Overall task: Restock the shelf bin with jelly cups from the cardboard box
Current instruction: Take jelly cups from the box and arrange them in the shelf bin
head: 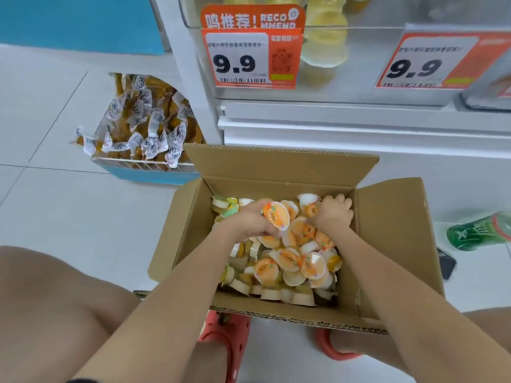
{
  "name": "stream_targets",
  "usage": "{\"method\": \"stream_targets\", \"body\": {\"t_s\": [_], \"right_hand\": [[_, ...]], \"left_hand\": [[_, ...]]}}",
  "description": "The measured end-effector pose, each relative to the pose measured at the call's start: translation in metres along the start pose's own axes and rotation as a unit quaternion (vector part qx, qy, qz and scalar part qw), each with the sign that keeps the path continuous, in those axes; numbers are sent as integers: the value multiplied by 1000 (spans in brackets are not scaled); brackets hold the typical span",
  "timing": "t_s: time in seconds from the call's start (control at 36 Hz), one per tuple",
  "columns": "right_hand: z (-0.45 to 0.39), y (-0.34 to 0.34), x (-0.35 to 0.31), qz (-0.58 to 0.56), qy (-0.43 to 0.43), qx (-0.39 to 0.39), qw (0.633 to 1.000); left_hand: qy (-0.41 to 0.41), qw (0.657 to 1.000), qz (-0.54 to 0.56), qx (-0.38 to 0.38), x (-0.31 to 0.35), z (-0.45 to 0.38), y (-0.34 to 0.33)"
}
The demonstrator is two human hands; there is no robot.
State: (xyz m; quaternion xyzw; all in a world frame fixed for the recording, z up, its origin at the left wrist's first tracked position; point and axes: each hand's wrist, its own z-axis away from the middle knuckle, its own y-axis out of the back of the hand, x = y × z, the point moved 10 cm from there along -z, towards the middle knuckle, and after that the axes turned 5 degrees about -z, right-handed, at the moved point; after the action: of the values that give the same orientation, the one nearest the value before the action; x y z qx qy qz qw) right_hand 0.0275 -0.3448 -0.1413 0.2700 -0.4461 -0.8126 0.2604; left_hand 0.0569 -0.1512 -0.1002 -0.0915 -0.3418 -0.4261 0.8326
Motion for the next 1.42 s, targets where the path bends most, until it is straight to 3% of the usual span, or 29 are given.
{"method": "stream_targets", "body": {"t_s": [0.08,0.19,0.33,0.44,0.56,0.75,0.94,1.19,1.42], "right_hand": [[12,8,-8,-52,49,2,997],[44,58,-37,-175,188,-4,966],[111,164,-80,-130,332,4,934],[159,227,-88,-111,387,28,915],[196,255,-88,-165,429,11,888],[225,257,-87,-306,466,-33,830],[226,245,-94,-327,486,-78,807],[226,218,-113,-276,502,-105,813],[222,236,-104,-303,470,-34,828]], "left_hand": [[-16,1000,-1,1,16,7,0],[-50,999,-11,14,50,25,5],[-127,987,-100,6,119,74,12],[-181,963,-195,32,171,128,18],[-208,968,-140,-2,183,177,9],[-243,969,-9,-38,175,210,-7],[-222,966,74,-106,161,202,-19],[-189,956,184,-125,128,183,-13],[-174,951,188,-171,145,184,-19]]}}
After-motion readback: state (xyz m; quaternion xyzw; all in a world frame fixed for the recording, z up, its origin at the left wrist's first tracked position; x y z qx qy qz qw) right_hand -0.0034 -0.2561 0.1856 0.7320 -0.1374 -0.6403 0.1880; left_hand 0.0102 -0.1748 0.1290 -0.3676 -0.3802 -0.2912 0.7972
